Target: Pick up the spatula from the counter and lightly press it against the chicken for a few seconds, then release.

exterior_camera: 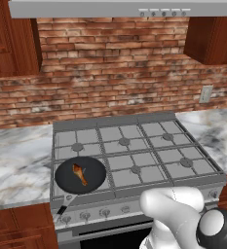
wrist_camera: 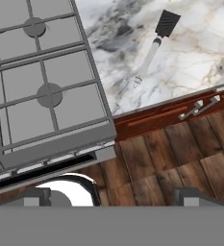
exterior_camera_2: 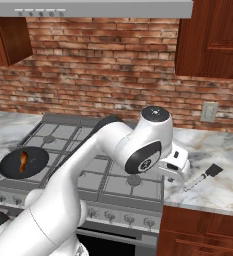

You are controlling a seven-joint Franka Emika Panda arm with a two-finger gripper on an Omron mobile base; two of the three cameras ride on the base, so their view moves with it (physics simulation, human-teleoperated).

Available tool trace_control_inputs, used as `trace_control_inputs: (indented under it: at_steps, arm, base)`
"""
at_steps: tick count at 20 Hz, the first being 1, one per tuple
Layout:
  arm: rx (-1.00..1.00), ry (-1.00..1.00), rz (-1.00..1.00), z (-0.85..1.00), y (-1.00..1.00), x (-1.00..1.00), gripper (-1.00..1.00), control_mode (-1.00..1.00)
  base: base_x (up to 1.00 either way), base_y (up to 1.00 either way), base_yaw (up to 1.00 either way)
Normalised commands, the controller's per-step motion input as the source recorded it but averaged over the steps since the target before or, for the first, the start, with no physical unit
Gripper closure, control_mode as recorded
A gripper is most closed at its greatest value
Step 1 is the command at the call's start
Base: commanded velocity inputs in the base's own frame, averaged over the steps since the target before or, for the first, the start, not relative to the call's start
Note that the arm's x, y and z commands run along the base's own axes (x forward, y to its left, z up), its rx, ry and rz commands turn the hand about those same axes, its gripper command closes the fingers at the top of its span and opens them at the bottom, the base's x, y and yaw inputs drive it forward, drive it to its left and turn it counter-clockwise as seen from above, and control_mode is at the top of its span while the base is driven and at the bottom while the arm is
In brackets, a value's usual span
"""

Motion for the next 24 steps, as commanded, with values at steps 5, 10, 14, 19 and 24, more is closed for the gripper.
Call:
trace_control_inputs:
  at_steps: [5,10,14,19,24]
  arm:
    - [0.0,0.0,-0.03,-0.22,-0.02,0.02,-1.0,-1.0]
    - [0.0,0.0,-0.02,-0.13,-0.09,0.05,-1.0,-1.0]
    - [0.0,0.0,-0.01,-0.07,-0.1,0.11,-1.0,-1.0]
    - [0.0,0.0,-0.03,-0.02,-0.06,0.22,-1.0,-1.0]
    - [0.0,0.0,-0.04,-0.03,-0.06,0.18,-1.0,-1.0]
  base:
    - [0.0,0.0,0.0]
    - [0.0,0.0,0.0]
    - [0.0,0.0,0.0]
    - [0.0,0.0,0.0]
    - [0.0,0.0,0.0]
